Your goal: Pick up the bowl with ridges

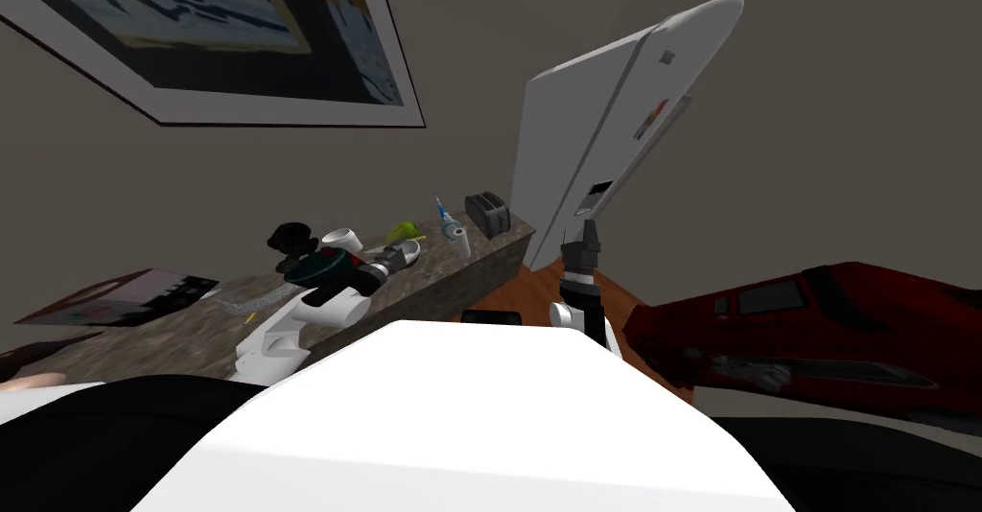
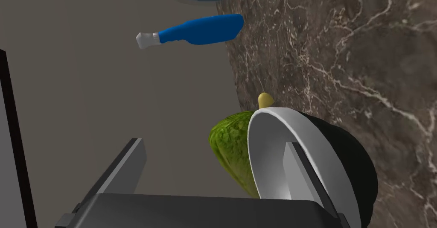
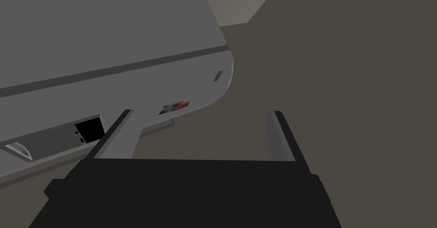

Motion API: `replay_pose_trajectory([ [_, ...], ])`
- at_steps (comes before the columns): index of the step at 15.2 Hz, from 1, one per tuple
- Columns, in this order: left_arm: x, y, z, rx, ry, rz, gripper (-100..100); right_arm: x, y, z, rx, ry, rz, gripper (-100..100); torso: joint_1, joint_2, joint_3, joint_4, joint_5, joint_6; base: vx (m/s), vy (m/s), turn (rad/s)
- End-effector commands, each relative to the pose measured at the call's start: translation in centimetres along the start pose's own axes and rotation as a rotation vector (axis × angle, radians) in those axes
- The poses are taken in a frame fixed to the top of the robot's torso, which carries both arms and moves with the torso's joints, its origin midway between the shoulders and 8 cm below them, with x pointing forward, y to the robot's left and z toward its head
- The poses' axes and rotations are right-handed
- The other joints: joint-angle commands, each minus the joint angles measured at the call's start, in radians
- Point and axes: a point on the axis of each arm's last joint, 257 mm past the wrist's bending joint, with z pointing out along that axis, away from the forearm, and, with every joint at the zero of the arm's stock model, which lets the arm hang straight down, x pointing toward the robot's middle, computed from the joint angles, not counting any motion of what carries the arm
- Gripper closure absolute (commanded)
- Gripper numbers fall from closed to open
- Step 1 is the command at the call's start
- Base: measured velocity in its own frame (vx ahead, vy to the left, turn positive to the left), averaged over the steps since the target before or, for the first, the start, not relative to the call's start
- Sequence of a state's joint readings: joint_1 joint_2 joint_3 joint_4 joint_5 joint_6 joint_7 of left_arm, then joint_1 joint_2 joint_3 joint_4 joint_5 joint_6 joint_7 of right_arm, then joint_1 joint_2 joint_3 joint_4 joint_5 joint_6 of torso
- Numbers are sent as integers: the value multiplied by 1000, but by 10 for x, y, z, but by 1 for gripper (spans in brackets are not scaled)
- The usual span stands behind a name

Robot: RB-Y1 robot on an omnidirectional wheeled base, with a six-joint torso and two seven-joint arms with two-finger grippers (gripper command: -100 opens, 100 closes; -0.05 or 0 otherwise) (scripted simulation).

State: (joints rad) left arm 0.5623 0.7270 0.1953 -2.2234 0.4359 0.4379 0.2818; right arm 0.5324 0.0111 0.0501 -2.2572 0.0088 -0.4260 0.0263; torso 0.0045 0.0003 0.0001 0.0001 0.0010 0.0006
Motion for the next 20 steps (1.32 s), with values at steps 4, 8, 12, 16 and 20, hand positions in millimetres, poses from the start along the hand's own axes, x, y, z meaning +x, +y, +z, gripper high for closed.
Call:
replay_pose_trajectory([
  [4,-17,28,-2,-129,-27,-26,-100,0,0,0,0,0,0,0,1,0,0,0,0,0,-37,49,-154],
  [8,-27,44,-5,-207,-47,-40,-100,0,0,0,0,0,0,0,1,0,0,0,0,0,-33,42,-120],
  [12,-41,61,-11,-305,-71,-68,-100,0,0,0,0,0,0,0,0,0,0,0,0,-1,-31,41,-144],
  [16,-51,76,-18,-384,-96,-81,-100,0,0,0,0,0,0,0,0,0,0,0,0,0,-34,43,-142],
  [20,-59,89,-26,-453,-118,-93,-100,0,0,0,0,0,0,0,-1,-1,-1,0,0,0,-22,30,-92],
])
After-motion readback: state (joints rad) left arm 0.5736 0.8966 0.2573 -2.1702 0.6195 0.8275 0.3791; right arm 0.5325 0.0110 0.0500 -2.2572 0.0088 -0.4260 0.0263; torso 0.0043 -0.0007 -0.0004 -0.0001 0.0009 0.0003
